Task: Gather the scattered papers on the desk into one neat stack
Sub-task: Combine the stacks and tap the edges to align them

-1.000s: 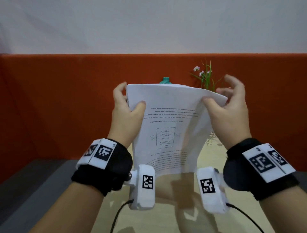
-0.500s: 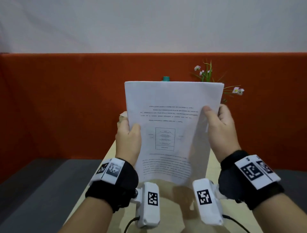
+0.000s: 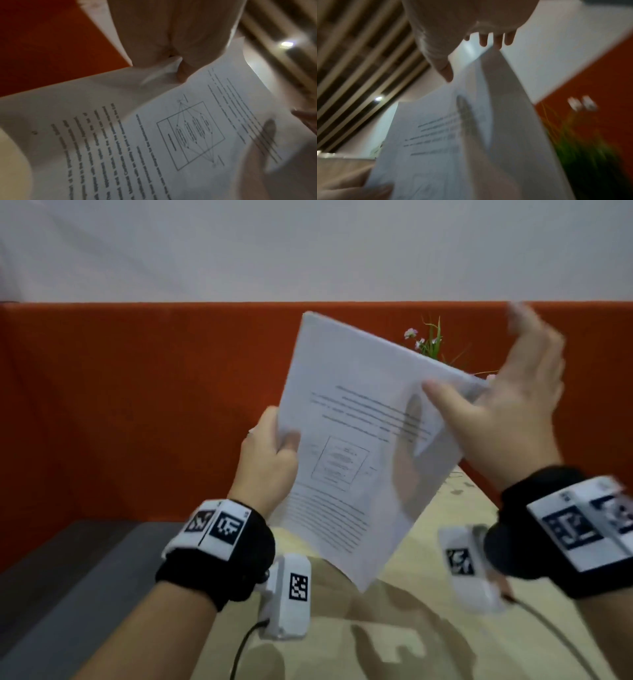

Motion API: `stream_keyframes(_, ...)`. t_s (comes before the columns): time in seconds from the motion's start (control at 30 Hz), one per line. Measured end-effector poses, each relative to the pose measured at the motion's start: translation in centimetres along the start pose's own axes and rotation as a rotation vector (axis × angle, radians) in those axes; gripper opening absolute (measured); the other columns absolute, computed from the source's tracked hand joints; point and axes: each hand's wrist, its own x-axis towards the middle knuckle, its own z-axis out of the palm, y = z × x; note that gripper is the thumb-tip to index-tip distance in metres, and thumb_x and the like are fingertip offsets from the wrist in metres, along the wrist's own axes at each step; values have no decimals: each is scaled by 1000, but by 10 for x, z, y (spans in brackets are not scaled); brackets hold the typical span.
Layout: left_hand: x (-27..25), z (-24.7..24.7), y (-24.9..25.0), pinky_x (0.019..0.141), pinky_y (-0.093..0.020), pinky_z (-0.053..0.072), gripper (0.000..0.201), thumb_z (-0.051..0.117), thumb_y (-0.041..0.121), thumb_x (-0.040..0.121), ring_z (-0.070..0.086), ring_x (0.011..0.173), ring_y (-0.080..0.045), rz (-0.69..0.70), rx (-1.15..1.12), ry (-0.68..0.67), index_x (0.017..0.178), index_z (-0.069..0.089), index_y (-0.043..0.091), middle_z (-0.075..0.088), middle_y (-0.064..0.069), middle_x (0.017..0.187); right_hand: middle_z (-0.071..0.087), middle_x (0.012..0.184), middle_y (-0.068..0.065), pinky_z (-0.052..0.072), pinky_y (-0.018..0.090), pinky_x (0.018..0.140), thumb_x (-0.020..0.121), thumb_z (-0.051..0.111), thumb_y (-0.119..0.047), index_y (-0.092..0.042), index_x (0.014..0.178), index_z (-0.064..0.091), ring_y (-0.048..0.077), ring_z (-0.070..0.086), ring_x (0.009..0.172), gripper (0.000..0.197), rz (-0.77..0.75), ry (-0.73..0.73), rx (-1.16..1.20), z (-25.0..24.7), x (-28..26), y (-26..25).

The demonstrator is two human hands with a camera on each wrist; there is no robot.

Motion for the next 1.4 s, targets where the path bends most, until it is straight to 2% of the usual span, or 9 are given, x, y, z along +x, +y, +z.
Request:
stream_keyframes(0.07, 8, -5, 16, 75, -31, 52, 12, 45, 11, 96, 60, 87, -18, 160, 145, -45, 103, 53, 5, 63, -4, 95, 44, 137, 1, 30, 38, 101, 73, 69, -47, -27, 143, 31, 23, 40, 126, 83, -122, -174, -98, -16, 21, -11)
stream_keyframes(0.2, 17, -6, 44, 56, -19, 34, 7, 45, 9, 95, 44, 66, -5, 356, 331, -102, 89, 45, 6, 47, 7, 75, 70, 100, -6, 56, 36, 78, 74, 75, -38, -23, 110, 63, 16, 69, 90, 40, 135, -645, 273, -17, 29, -10)
stream_keyframes(0.33, 10, -3, 44, 83, -28, 29, 11, 49, 19, 93, 50, 90, -13, 353, 490, -42, 102, 47, 25, 50, 13, 89, 75, 91, 0, 58, 35, 75, 76, 74, -22, -21, 89, 69, 13, 73, 77, 14, 302, -537, 550, -3, 8, 15)
stream_keyframes(0.47, -4, -19, -4, 110, -43, 23, 80, 71, 43, 74, 36, 131, -19, -15, 335, 334, 140, 30, 25, 40, 0, 141, 78, 82, -6, 59, 25, 60, 69, 73, -24, -21, 87, 68, 10, 74, 70, 19, 433, -479, 745, -3, -9, 39)
stream_keyframes(0.57, -14, -19, -37, 113, -53, 28, 103, 79, 52, 62, 32, 137, -24, -333, -125, 254, 143, 20, 26, 32, -3, 148, 78, 77, -7, 56, 21, 56, 56, 76, -31, -19, 88, 68, 11, 74, 69, 36, 483, -451, 829, 2, -22, 49)
stream_keyframes(0.7, -13, -14, -50, 91, -41, 52, 52, 70, 18, 83, 62, 114, -23, -392, -463, 128, 129, 48, 12, 64, -5, 124, 78, 87, 0, 56, 21, 58, 40, 83, -45, -15, 93, 69, 16, 75, 74, 62, 518, -424, 884, 15, -39, 56)
stream_keyframes(0.87, -17, -14, -48, 73, -31, 57, 20, 63, 10, 89, 68, 92, -12, -268, -393, 191, 107, 59, 16, 70, 2, 102, 72, 94, -1, 57, 33, 75, 82, 70, -16, -17, 96, 66, 19, 70, 87, 15, 589, -307, 737, 31, -52, 60)
stream_keyframes(1.3, -34, -9, -63, 55, -21, 56, 19, 67, 18, 86, 73, 77, -8, -325, -400, 172, 103, 59, 18, 72, 4, 93, 65, 94, 0, 48, 33, 68, 89, 62, -24, -19, 103, 57, 17, 62, 85, 16, 609, -244, 675, 43, -65, 57)
stream_keyframes(1.4, -40, -4, -64, 66, -29, 57, 12, 63, 16, 89, 70, 86, -14, -388, -338, 97, 97, 61, 23, 71, 4, 95, 66, 92, -1, 47, 33, 65, 91, 59, -21, -24, 95, 59, 20, 63, 86, 6, 689, -316, 670, 44, -74, 56)
